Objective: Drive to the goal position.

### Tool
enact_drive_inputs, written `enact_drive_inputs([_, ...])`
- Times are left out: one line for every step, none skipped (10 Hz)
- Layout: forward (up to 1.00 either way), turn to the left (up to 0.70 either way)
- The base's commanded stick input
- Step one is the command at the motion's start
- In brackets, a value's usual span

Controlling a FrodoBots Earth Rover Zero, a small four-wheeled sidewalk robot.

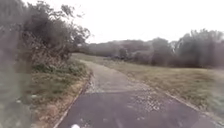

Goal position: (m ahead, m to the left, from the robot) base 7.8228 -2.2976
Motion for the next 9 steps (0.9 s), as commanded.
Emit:
enact_drive_inputs([0.0, 0.0])
enact_drive_inputs([0.0, 0.0])
enact_drive_inputs([0.0, 0.0])
enact_drive_inputs([0.0, 0.0])
enact_drive_inputs([0.0, 0.0])
enact_drive_inputs([0.7, 0.0])
enact_drive_inputs([0.7, 0.0])
enact_drive_inputs([0.7, 0.0])
enact_drive_inputs([0.7, 0.0])
